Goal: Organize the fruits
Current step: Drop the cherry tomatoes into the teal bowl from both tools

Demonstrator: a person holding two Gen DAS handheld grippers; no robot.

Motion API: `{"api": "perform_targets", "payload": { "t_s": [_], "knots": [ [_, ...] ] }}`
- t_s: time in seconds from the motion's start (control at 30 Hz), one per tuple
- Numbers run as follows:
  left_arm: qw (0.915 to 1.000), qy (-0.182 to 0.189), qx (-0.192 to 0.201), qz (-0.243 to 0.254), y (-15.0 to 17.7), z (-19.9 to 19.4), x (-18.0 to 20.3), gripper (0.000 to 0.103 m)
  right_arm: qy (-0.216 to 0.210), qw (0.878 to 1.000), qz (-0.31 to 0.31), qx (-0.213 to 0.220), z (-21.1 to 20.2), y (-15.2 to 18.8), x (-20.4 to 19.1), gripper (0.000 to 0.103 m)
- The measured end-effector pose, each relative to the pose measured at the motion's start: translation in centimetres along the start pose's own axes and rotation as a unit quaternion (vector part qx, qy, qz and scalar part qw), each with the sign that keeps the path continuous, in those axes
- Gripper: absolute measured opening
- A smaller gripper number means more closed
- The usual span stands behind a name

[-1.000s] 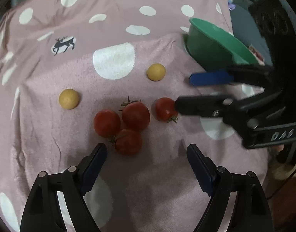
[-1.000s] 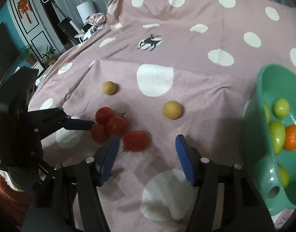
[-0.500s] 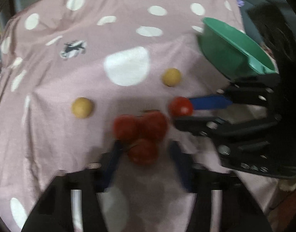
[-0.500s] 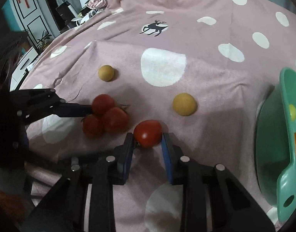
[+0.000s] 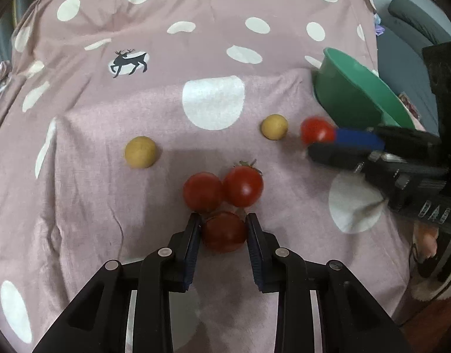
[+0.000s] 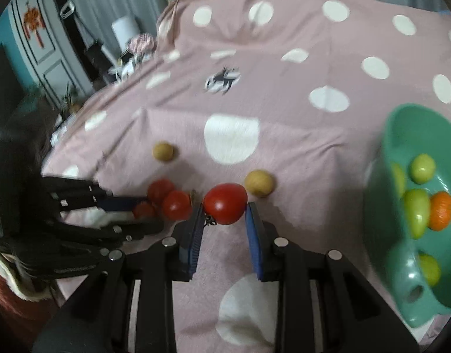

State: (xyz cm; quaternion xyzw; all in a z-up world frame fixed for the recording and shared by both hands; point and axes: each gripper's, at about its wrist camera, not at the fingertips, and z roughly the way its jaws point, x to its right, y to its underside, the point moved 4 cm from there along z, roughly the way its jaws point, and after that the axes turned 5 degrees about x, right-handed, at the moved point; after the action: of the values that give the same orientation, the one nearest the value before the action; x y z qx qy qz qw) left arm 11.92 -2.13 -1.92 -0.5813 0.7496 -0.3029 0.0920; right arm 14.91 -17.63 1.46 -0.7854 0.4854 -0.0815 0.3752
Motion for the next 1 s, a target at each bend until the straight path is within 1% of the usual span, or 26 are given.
{"api": "perform_targets", "payload": {
  "t_s": [0.07,0.1,0.17,0.23,0.27,0.33,0.4,0.43,0.47,0.53,0.57,0.63,0.67,0.7,0.8,0.87,0.9,0.93,0.97,1.0],
  "knots": [
    [0.9995,0.018,0.011,-0.022,0.2,-0.7,0.0,0.031,-0.001,1.0,0.014,0.017,-1.1,-0.2,0.7,0.029],
    [0.9993,0.019,0.017,-0.028,0.2,-1.0,0.0,0.031,-0.001,0.999,0.022,0.025,-1.7,-0.2,1.1,0.029],
    [0.9992,0.007,0.028,-0.028,0.0,-2.0,0.5,0.031,0.006,0.998,0.036,0.044,-3.2,-0.2,2.0,0.029],
    [0.9988,-0.007,0.046,-0.014,-0.7,-3.3,1.5,0.031,0.009,0.996,0.052,0.069,-4.9,-0.6,3.1,0.029],
    [0.9981,-0.01,0.059,-0.01,-1.3,-3.9,2.4,0.031,0.008,0.995,0.06,0.081,-5.8,-0.7,3.7,0.029],
    [0.9968,0.006,0.08,-0.003,-3.0,-4.6,4.3,0.031,0.009,0.991,0.082,0.107,-7.7,-0.8,5.2,0.029],
    [0.9951,0.004,0.099,0.002,-5.3,-4.4,6.5,0.031,0.033,0.986,0.108,0.124,-9.2,-0.5,7.4,0.029],
    [0.9945,0.002,0.104,0.005,-6.6,-3.9,7.9,0.031,0.048,0.984,0.12,0.126,-9.7,-0.1,8.5,0.029],
    [0.9945,0.009,0.104,0.006,-7.7,-3.2,8.9,0.031,0.064,0.981,0.131,0.127,-10.1,0.3,9.7,0.029],
    [0.9943,0.04,0.099,0.007,-9.9,-1.2,11.7,0.031,0.108,0.973,0.158,0.126,-11.0,1.4,12.4,0.029],
    [0.994,0.047,0.098,0.014,-10.7,-0.3,13.1,0.031,0.122,0.969,0.172,0.126,-11.4,1.9,13.7,0.029],
    [0.9931,0.051,0.098,0.039,-12.0,1.3,16.2,0.031,0.125,0.962,0.202,0.135,-12.5,2.9,15.9,0.029],
    [0.9927,0.059,0.094,0.047,-12.5,2.0,17.4,0.031,0.125,0.959,0.212,0.139,-13.0,3.2,16.7,0.029],
    [0.9918,0.075,0.088,0.054,-13.0,2.9,18.9,0.031,0.13,0.955,0.223,0.143,-13.6,3.6,17.6,0.029],
    [0.9892,0.11,0.083,0.05,-13.4,4.2,21.1,0.031,0.134,0.951,0.234,0.153,-14.7,4.5,18.4,0.032],
    [0.989,0.116,0.082,0.04,-13.4,5.1,21.7,0.031,0.131,0.947,0.249,0.156,-14.7,4.8,18.9,0.031],
    [0.99,0.115,0.075,0.034,-13.3,5.6,21.6,0.034,0.121,0.945,0.259,0.162,-14.6,4.9,19.2,0.038],
    [0.9904,0.119,0.066,0.025,-13.1,6.0,21.6,0.043,0.105,0.943,0.267,0.167,-14.2,4.7,19.3,0.047],
    [0.9908,0.121,0.059,0.009,-13.0,6.3,21.3,0.049,0.095,0.943,0.271,0.169,-14.1,4.7,19.3,0.05],
    [0.9917,0.116,0.053,-0.012,-12.9,6.4,20.6,0.065,0.089,0.941,0.276,0.174,-14.0,4.5,19.1,0.056]
  ]
}}
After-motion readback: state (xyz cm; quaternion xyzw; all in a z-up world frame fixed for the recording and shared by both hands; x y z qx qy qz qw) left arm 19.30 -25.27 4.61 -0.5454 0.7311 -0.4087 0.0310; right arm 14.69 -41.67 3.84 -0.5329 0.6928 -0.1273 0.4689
